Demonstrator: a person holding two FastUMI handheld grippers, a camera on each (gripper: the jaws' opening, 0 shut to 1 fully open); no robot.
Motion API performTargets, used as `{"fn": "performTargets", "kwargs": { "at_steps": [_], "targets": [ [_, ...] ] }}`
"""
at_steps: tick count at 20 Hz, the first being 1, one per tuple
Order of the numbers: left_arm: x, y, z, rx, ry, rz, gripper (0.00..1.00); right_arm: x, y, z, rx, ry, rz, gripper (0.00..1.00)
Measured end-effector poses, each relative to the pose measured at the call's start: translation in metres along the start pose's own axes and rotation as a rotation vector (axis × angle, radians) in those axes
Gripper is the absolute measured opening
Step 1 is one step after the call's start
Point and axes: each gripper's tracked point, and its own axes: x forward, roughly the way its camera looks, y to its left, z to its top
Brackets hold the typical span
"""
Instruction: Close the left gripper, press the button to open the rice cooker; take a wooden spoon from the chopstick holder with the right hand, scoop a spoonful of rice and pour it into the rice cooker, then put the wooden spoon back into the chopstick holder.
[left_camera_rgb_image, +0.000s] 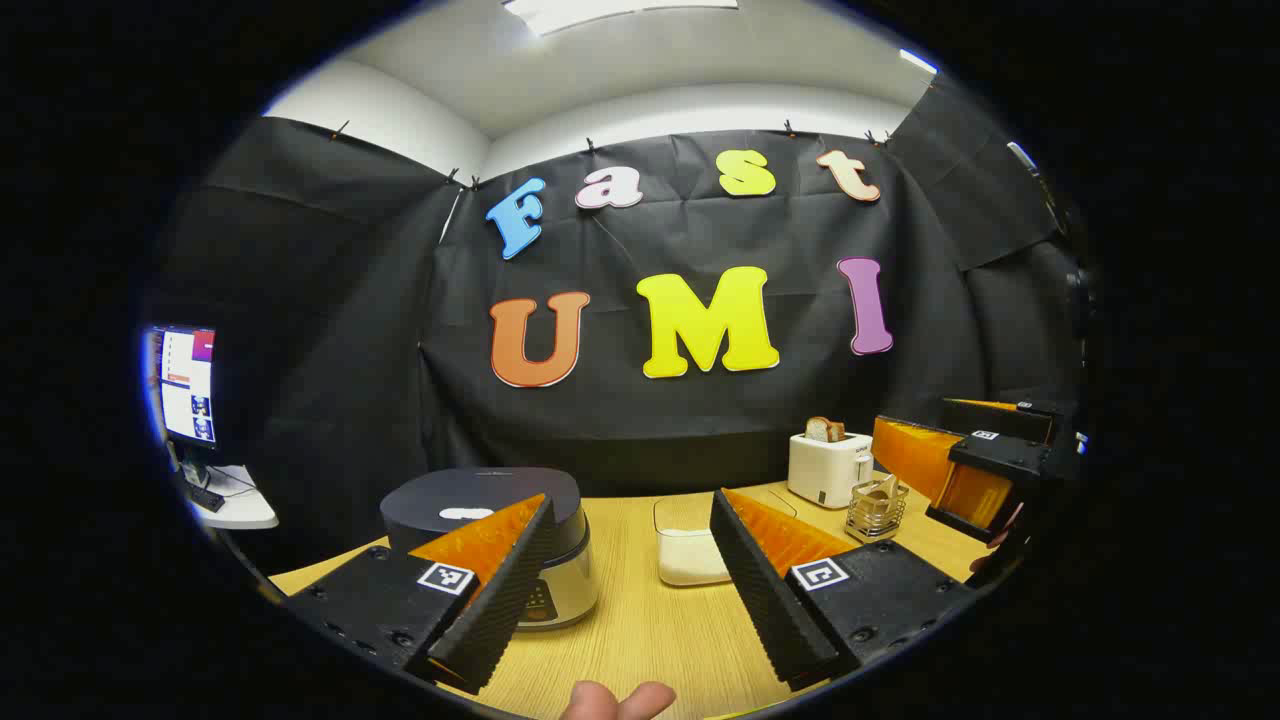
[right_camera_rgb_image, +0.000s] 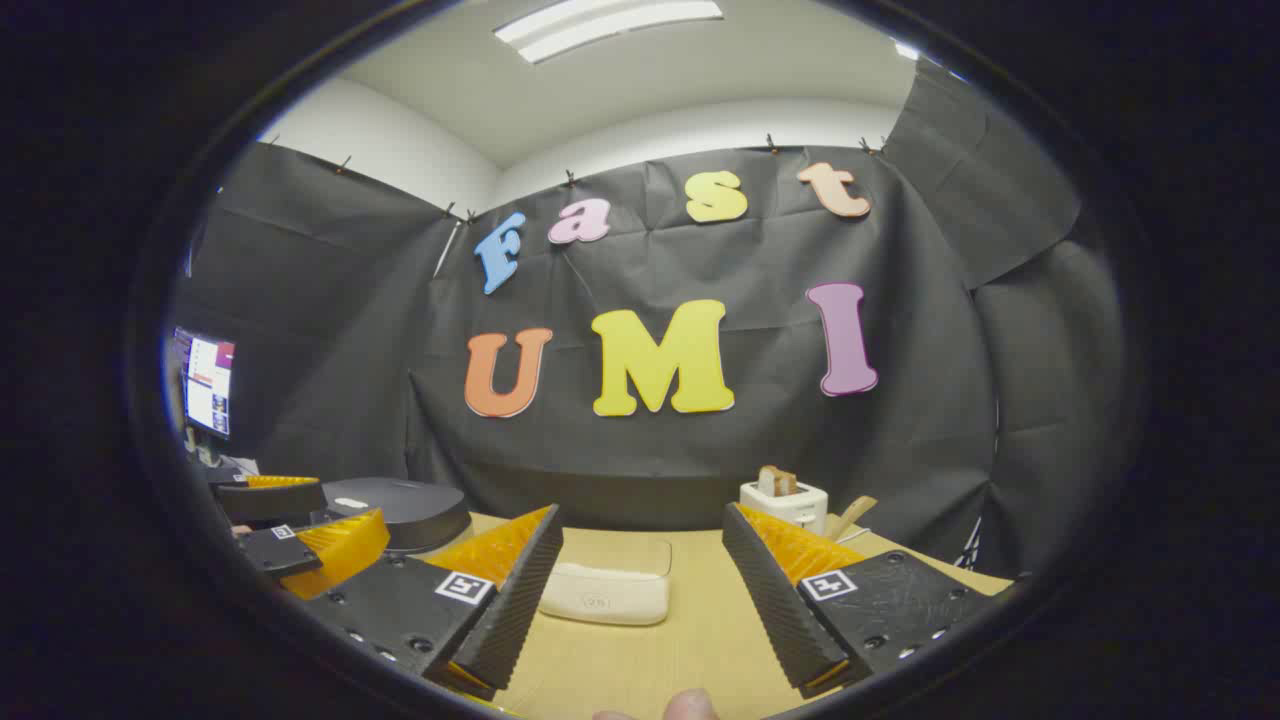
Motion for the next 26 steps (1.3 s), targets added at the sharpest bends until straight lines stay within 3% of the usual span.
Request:
{"fn": "performTargets", "kwargs": {
  "at_steps": [15, 16, 17, 26],
  "targets": [
    [0.004, 0.005, -0.014, -0.022, 0.054, 0.008, 0.99, 0.007, 0.006, -0.012, -0.009, 0.021, 0.017, 0.95],
    [0.005, 0.006, -0.014, -0.021, 0.054, 0.013, 0.99, 0.006, 0.006, -0.012, -0.008, 0.02, 0.016, 0.92],
    [0.005, 0.008, -0.012, -0.019, 0.052, 0.018, 0.99, 0.006, 0.006, -0.011, -0.008, 0.019, 0.018, 0.95],
    [0.003, 0.015, -0.013, -0.016, 0.057, 0.092, 0.99, 0.011, 0.001, -0.016, -0.009, 0.022, 0.046, 0.96]
  ]
}}
